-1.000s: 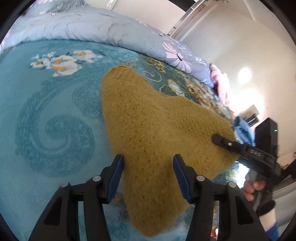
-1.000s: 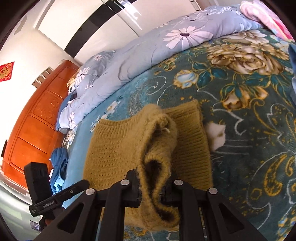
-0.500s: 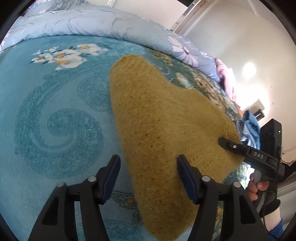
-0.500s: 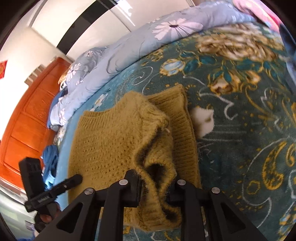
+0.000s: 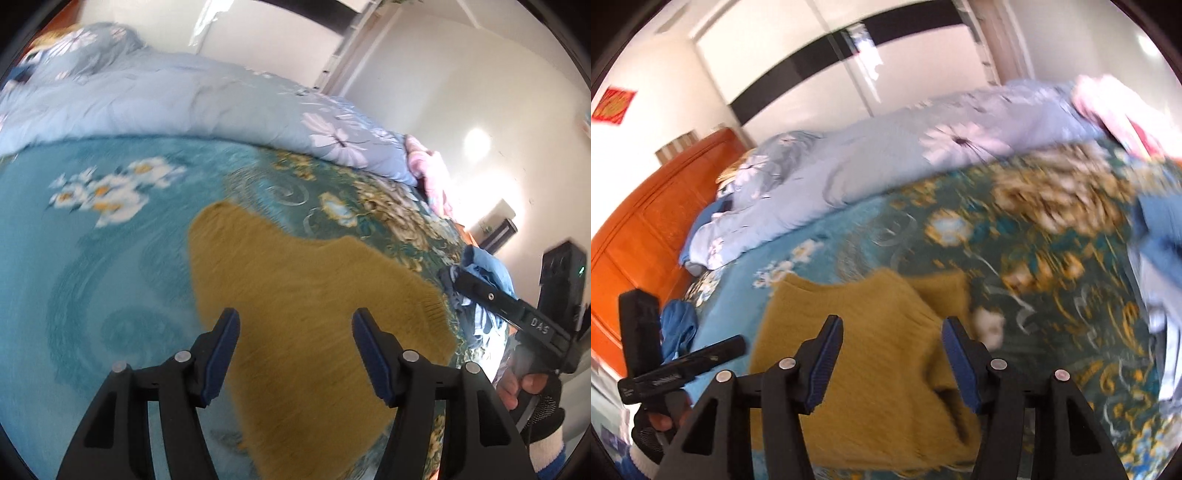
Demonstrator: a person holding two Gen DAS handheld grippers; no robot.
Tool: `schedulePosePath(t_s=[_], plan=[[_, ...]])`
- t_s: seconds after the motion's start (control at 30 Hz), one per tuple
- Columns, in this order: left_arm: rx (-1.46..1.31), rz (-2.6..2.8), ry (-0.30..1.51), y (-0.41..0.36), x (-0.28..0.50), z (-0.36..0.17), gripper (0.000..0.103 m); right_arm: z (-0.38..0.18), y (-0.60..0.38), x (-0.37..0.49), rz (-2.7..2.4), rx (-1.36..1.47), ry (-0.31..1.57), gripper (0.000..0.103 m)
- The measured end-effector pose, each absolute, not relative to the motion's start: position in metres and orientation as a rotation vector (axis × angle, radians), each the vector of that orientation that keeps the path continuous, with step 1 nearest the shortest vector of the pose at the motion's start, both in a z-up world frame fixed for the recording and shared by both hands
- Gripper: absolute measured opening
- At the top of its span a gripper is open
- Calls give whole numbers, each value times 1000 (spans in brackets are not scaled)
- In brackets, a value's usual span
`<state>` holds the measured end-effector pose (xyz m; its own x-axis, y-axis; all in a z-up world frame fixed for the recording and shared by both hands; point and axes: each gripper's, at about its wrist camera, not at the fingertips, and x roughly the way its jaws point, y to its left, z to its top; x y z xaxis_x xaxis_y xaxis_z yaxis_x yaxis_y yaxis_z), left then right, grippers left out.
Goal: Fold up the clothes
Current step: 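Release the right gripper and hold both grippers above the folded vest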
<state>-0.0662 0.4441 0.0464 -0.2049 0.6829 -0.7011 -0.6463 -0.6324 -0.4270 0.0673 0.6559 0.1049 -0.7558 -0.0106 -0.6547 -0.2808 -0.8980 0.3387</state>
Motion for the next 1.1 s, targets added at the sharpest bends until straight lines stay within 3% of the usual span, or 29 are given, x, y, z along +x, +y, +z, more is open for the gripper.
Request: schedulePosePath(t_s=[0.13, 0.17, 0.27, 0.3, 0.47, 0.87, 1.1], plan=[[-1137, 1906, 7, 464, -61, 47, 65, 104, 635, 41, 2770, -1118, 594, 59], [-1133, 1898, 20, 469, -59, 47, 65, 100, 634, 38, 2756, -1143, 585, 56], [-1140, 1903, 38, 470, -59, 41, 65, 83, 638, 32, 2689, -1197, 583, 28], [-1137, 1905, 41, 470, -58, 39, 65, 77, 641, 31, 2667, -1209, 591, 23], [-1155, 1895, 69, 470, -61, 25, 65, 50, 658, 31, 2590, -1263, 635, 15], [-1195, 1899, 106, 476, -61, 2, 65, 31, 663, 25, 2559, -1314, 671, 15], [-1158, 1892, 13, 454, -55, 29, 65, 56, 653, 37, 2649, -1232, 604, 19]])
